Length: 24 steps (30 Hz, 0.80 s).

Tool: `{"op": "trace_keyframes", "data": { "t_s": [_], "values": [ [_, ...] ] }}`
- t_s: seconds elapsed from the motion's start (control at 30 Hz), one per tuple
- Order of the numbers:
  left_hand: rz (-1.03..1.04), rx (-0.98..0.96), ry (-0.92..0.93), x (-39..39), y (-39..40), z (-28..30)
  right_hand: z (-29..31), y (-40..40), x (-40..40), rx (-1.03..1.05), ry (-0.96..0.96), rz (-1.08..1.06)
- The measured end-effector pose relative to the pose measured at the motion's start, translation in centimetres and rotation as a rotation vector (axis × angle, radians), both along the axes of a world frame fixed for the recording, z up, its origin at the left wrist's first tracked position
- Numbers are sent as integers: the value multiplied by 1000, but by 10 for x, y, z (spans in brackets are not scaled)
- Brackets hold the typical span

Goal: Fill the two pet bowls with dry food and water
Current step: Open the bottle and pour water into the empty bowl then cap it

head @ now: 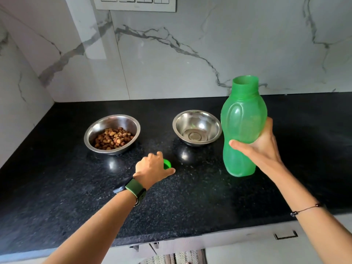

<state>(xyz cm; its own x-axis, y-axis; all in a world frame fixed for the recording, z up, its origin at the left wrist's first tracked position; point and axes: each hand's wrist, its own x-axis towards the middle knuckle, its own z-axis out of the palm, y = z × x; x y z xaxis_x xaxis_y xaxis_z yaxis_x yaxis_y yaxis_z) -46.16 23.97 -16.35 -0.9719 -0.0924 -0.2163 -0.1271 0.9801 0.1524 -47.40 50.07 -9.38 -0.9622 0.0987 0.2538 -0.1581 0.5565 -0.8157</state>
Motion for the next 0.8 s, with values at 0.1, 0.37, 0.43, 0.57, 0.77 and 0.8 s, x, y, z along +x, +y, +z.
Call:
{"op": "trace_keyframes", "data": {
  "t_s": [0.1, 0.37, 0.43, 0.57, 0.77, 0.8],
  "values": [
    [13, 9, 125, -8, 7, 6, 6, 13, -9, 99, -36, 28],
    [436, 778, 148, -63, 37, 12, -1, 39, -33, 307, -128, 149],
    [553, 995, 93, -72, 42, 9, -2, 44, -41, 391, -132, 182],
    [676, 1182, 27, -78, 51, 5, 0, 50, -56, 534, -127, 214],
    [680, 1338, 69, -81, 60, 4, 4, 53, -70, 704, -143, 226],
    [691, 1359, 80, -83, 60, 4, 5, 54, -71, 735, -144, 232]
  ]
}}
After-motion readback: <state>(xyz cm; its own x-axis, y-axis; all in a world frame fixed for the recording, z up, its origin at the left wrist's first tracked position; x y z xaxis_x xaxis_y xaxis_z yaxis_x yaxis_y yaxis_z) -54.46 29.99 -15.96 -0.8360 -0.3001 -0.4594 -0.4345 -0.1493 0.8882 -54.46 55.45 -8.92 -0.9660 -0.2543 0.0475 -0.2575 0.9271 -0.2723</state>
